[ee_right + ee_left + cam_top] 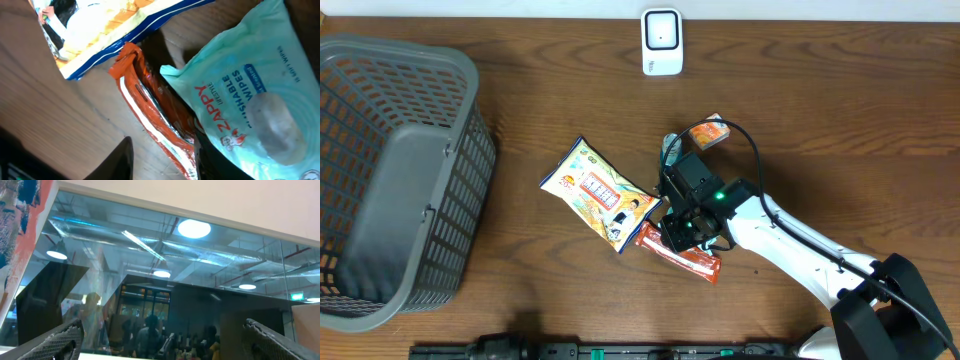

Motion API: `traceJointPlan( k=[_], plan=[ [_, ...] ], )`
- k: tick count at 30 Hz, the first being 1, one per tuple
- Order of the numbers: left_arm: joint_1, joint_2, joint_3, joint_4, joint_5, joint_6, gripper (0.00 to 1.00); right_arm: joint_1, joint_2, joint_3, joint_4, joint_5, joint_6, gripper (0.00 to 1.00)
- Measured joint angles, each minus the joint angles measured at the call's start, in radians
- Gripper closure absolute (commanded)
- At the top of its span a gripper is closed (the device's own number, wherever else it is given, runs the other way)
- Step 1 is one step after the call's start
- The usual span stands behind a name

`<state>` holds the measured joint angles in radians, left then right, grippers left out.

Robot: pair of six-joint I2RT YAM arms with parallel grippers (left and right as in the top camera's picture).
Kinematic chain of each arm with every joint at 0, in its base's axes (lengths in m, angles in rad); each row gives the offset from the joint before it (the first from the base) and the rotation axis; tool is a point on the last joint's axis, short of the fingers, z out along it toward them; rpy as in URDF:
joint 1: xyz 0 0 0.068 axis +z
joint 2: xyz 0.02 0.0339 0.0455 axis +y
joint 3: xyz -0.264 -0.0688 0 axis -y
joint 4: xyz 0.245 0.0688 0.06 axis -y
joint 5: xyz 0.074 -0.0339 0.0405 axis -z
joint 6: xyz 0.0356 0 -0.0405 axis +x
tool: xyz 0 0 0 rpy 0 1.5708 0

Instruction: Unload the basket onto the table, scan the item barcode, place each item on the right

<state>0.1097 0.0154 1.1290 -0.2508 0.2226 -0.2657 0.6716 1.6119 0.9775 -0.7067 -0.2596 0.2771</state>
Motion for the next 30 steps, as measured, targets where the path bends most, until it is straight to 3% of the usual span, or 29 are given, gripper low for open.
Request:
traceJointPlan(
  k=[6, 15, 24, 30],
  plan=[
    [0.0, 0.0, 0.0, 0.0, 0.0, 0.0, 0.0, 0.0, -0.001, -0.02, 0.053, 0.012, -0.062, 0.53],
    [0.0, 0.0, 0.0, 0.0, 0.0, 0.0, 0.0, -0.031, 0.001, -0.128, 0.135, 0.013, -0.085, 0.51],
    [0.0, 0.0, 0.0, 0.0, 0.0, 0.0, 0.0, -0.049, 0.074, -0.127, 0.143, -0.084, -0.092, 0.58],
    [0.0, 0.0, 0.0, 0.0, 0.0, 0.0, 0.0, -0.049, 0.103, -0.122, 0.138, -0.19, -0.095, 0.69]
  ],
)
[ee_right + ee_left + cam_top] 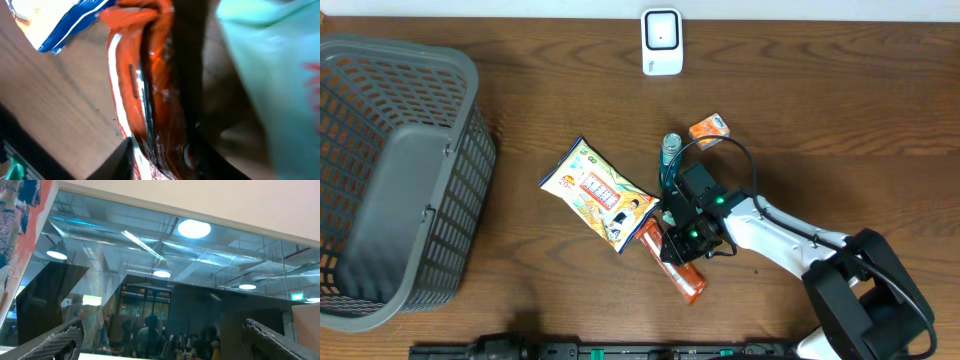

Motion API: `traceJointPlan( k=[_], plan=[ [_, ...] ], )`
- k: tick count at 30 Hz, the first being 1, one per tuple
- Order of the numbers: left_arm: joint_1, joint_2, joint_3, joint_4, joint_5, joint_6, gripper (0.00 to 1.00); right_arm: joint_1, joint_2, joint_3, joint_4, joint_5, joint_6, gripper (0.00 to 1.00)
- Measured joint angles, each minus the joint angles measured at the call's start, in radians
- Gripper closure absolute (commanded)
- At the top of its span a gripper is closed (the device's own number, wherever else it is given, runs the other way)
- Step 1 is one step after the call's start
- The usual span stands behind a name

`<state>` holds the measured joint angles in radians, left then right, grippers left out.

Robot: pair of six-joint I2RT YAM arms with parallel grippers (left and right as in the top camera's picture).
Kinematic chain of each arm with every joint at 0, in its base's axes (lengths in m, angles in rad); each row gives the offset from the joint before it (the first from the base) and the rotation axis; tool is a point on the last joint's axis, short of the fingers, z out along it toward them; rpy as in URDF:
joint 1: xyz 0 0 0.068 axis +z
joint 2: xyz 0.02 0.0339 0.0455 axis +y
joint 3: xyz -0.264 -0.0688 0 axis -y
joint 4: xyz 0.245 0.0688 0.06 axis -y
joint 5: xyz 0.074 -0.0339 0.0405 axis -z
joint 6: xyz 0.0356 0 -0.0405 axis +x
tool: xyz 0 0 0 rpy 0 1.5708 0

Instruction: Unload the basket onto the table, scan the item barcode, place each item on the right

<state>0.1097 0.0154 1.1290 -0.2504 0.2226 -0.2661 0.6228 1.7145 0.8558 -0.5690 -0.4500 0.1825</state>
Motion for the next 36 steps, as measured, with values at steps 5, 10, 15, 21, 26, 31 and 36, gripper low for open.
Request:
traceJointPlan(
  k=[5, 10, 15, 21, 26, 31, 36],
  plan=[
    [0.0, 0.0, 0.0, 0.0, 0.0, 0.0, 0.0, 0.0, 0.011, 0.0, -0.006, -0.038, -0.001, 0.8],
    [0.0, 0.0, 0.0, 0.0, 0.0, 0.0, 0.0, 0.0, 0.02, -0.003, -0.005, -0.048, -0.001, 0.99],
    [0.0, 0.0, 0.0, 0.0, 0.0, 0.0, 0.0, 0.0, 0.02, -0.008, 0.037, -0.06, -0.003, 0.99],
    [0.0, 0.0, 0.0, 0.0, 0.0, 0.0, 0.0, -0.035, 0.024, -0.001, 0.081, -0.171, 0.001, 0.99],
    [0.0, 0.0, 0.0, 0.0, 0.0, 0.0, 0.0, -0.061, -0.037, 0.01, 0.075, -0.256, 0.004, 0.99],
    [0.0, 0.0, 0.0, 0.0, 0.0, 0.0, 0.0, -0.057, -0.126, 0.013, 0.137, -0.281, 0.017, 0.99],
    [0.0, 0.0, 0.0, 0.0, 0.0, 0.0, 0.0, -0.022, -0.136, 0.019, 0.294, -0.201, 0.092, 0.99]
  ],
)
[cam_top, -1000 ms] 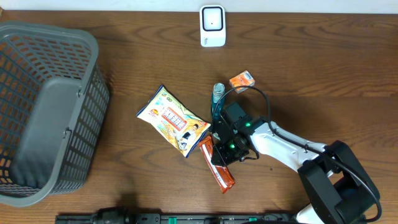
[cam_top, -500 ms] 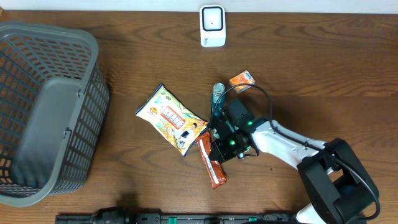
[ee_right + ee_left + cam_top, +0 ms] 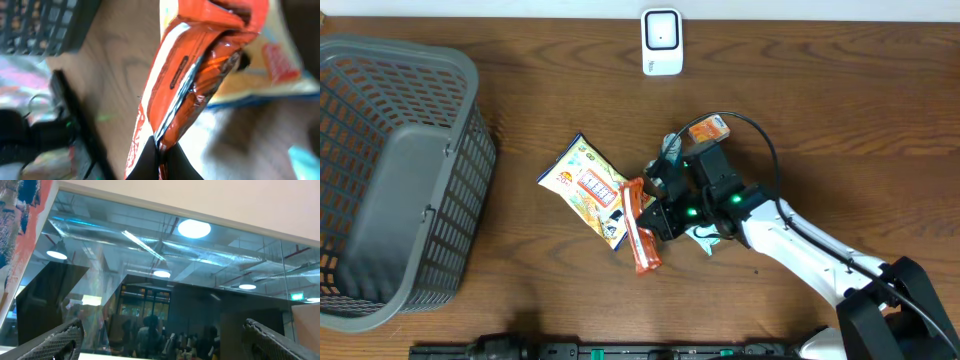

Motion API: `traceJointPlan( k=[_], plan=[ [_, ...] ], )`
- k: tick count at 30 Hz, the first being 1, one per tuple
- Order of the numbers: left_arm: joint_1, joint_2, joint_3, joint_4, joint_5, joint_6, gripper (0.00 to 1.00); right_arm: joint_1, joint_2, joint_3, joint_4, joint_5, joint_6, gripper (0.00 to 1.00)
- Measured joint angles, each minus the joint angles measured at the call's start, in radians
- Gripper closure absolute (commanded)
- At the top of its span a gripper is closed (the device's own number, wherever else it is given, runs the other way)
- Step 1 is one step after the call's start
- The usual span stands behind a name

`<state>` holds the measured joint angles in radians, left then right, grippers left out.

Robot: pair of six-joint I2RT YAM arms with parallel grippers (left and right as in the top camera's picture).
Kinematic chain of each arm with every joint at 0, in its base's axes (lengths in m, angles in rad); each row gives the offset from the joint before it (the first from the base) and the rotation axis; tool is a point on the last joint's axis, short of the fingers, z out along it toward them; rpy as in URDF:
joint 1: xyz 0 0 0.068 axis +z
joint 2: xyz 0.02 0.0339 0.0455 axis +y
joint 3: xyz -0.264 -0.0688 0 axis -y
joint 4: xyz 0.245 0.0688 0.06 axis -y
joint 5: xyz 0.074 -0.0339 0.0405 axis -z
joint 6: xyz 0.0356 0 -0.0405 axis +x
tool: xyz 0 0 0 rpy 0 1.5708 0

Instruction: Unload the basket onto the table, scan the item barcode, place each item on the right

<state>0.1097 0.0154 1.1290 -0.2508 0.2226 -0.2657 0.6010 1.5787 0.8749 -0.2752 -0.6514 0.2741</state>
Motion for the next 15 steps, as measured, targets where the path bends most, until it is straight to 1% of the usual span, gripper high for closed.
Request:
traceJointPlan(
  k=[6, 10, 11, 12, 13, 14, 15],
  plan=[
    [0.0, 0.0, 0.0, 0.0, 0.0, 0.0, 0.0, 0.069, 0.064, 0.0, 0.119, 0.159, 0.048, 0.99],
    [0.0, 0.0, 0.0, 0.0, 0.0, 0.0, 0.0, 0.098, 0.137, 0.0, 0.129, 0.242, 0.092, 0.99],
    [0.0, 0.0, 0.0, 0.0, 0.0, 0.0, 0.0, 0.1, 0.149, 0.0, 0.127, 0.253, 0.1, 0.96],
    [0.0, 0.0, 0.0, 0.0, 0.0, 0.0, 0.0, 0.1, 0.165, 0.0, 0.123, 0.271, 0.11, 0.87],
    [0.0, 0.0, 0.0, 0.0, 0.0, 0.0, 0.0, 0.1, 0.169, 0.0, 0.12, 0.278, 0.114, 0.85],
    [0.0, 0.0, 0.0, 0.0, 0.0, 0.0, 0.0, 0.1, 0.171, 0.0, 0.119, 0.284, 0.118, 0.73],
    [0.0, 0.0, 0.0, 0.0, 0.0, 0.0, 0.0, 0.1, 0.172, 0.0, 0.119, 0.289, 0.125, 0.64]
  ],
)
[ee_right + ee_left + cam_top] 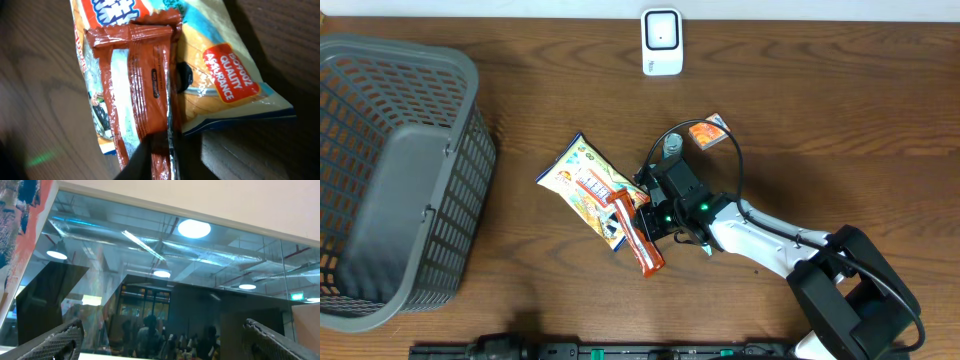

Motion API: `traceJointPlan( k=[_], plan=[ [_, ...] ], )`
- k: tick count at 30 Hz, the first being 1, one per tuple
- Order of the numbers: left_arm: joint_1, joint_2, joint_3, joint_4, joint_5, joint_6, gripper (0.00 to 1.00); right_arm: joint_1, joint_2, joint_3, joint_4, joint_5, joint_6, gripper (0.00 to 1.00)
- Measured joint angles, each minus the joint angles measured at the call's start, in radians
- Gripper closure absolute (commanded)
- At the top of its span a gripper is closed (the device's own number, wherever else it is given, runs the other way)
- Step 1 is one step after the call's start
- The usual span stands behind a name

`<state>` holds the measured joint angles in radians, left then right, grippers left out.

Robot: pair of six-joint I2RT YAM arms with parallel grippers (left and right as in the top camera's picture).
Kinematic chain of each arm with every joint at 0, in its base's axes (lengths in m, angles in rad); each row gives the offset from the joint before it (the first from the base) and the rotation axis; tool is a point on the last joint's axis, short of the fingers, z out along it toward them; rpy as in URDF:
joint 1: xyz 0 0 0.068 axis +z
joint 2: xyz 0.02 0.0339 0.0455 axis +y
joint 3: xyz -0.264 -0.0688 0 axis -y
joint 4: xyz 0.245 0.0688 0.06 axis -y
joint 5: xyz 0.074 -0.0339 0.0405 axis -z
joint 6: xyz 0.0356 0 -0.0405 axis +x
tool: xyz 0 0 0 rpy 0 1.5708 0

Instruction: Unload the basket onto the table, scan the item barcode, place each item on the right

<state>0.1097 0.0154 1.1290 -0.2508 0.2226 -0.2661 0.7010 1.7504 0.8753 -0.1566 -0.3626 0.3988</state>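
Observation:
My right gripper [653, 222] is shut on a long orange-red snack packet [638, 233], which it holds over the right end of a yellow and white chip bag [588, 185]. In the right wrist view the orange-red packet [140, 90] lies across the chip bag [220, 75], pinched at its lower end. The white barcode scanner [661, 41] stands at the table's far edge. The left gripper [160, 345] points at a ceiling with its fingers [55, 340] wide apart and nothing between them; it does not show in the overhead view.
A grey plastic basket [390, 170] fills the left side. A small orange box [708, 131] and a teal wipes pack [672, 148], mostly under the right arm, lie just right of the chip bag.
The right gripper has moved a little down and left with the orange-red packet. The packet now points down-right over the chip bag's corner. The left gripper is unchanged.
The orange-red packet first lay on the table below the chip bag, beside the wipes pack, with the right gripper over it. Then the fingers stood around it. By the last earlier moment it was gripped and lifted over the chip bag, where it stays.

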Motion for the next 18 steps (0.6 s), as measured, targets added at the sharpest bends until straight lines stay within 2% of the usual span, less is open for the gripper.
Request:
traceJointPlan(
  k=[1, 4, 10, 14, 18],
  plan=[
    [0.0, 0.0, 0.0, -0.002, 0.0, 0.0, 0.0, 0.0, 0.0, 0.001, -0.002, 0.003, 0.002, 0.59],
    [0.0, 0.0, 0.0, -0.006, 0.0, 0.0, 0.0, -0.002, 0.0, 0.002, -0.014, -0.011, -0.001, 0.32],
    [0.0, 0.0, 0.0, -0.006, 0.0, 0.0, 0.0, -0.05, -0.067, 0.005, -0.085, -0.11, -0.084, 0.13],
    [0.0, 0.0, 0.0, -0.006, 0.0, 0.0, 0.0, -0.06, -0.087, 0.01, -0.091, -0.185, -0.186, 0.11],
    [0.0, 0.0, 0.0, -0.006, 0.0, 0.0, 0.0, -0.06, -0.076, 0.01, -0.093, -0.237, -0.248, 0.13]
  ],
)
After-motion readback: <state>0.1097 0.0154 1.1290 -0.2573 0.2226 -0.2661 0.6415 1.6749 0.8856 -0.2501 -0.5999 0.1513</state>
